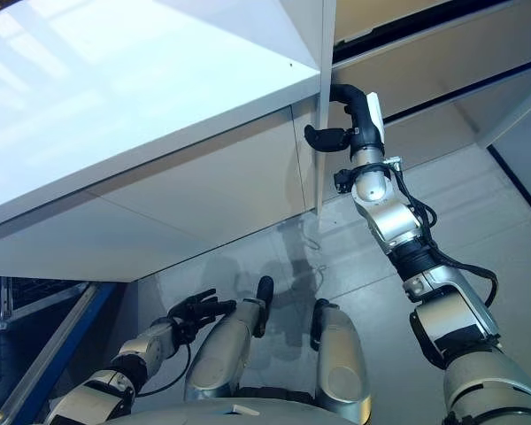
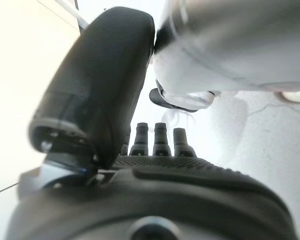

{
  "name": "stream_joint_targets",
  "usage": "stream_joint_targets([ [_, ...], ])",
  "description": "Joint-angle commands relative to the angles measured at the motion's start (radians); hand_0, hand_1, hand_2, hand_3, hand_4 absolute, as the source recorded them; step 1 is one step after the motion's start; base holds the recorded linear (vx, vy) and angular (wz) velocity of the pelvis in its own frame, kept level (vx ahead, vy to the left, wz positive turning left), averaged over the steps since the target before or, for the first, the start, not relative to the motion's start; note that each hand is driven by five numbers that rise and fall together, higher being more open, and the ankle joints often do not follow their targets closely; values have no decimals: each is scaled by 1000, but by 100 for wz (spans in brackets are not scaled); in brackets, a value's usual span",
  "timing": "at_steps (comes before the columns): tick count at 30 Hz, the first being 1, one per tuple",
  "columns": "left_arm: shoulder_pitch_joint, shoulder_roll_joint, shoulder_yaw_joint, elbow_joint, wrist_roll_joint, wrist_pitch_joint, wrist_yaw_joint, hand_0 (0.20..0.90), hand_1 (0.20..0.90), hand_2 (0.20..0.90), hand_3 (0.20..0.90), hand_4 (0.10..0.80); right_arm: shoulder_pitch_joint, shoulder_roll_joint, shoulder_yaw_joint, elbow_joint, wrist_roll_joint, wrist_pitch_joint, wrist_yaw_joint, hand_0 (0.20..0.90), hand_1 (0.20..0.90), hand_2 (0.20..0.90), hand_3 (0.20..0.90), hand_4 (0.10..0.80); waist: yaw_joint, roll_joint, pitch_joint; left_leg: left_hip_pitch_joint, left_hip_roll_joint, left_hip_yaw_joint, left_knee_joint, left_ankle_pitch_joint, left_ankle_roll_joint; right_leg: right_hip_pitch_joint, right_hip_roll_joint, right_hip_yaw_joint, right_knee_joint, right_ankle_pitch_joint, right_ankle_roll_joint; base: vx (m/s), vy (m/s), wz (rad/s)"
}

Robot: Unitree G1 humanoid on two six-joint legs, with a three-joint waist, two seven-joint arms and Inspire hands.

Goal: Put drinks into fridge and close the fridge

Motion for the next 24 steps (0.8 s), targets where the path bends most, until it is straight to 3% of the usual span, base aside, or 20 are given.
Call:
stream_joint_targets([
  [1,131,39,-15,-42,-31,-34,-6,900,900,900,900,800,141,50,-105,-84,72,-117,83,900,900,900,900,800,-22,-101,-189,142,-42,79,-85,-116,95,146,5,68,-311,164,74,49,52,-1],
  [6,220,21,44,-75,-38,-28,-19,900,900,900,900,800,506,73,-229,-19,57,-147,208,900,900,900,900,800,-62,-110,-271,215,-24,115,-194,-91,92,201,17,82,-409,205,101,-6,63,-14],
  [9,246,28,89,-69,-27,-43,-43,900,900,900,900,800,624,115,-272,131,60,-97,184,900,900,900,900,800,-83,-117,-314,264,-17,141,-265,-75,85,236,25,88,-480,239,118,-38,30,-22],
  [12,250,36,106,-25,4,-67,-74,900,900,900,900,800,669,150,-299,302,73,-132,195,900,900,900,900,800,-89,-120,-335,286,-15,156,-300,-68,81,253,30,89,-526,261,127,-17,5,-28],
  [13,247,39,109,15,15,-83,-95,900,900,900,900,800,681,169,-310,389,70,-92,213,900,900,900,900,800,-94,-119,-346,292,-13,167,-318,-63,80,256,34,95,-541,266,129,-31,16,-28],
  [16,234,39,109,84,40,-114,-122,900,900,900,900,800,702,193,-300,567,0,-98,304,900,900,900,900,800,-95,-114,-352,301,-7,168,-351,-47,76,262,40,95,-545,265,129,-38,11,-21],
  [20,220,31,98,181,108,-180,-175,900,900,900,900,800,725,235,-261,809,-118,-29,436,900,900,900,900,800,-94,-115,-356,299,-6,178,-340,-53,80,264,36,92,-542,261,129,-34,15,-2],
  [24,215,9,81,229,138,-214,-179,900,900,900,900,800,727,263,-237,891,-114,35,463,900,900,900,900,800,-87,-112,-356,307,-10,170,-345,-57,85,273,35,85,-543,255,127,-13,7,-3],
])
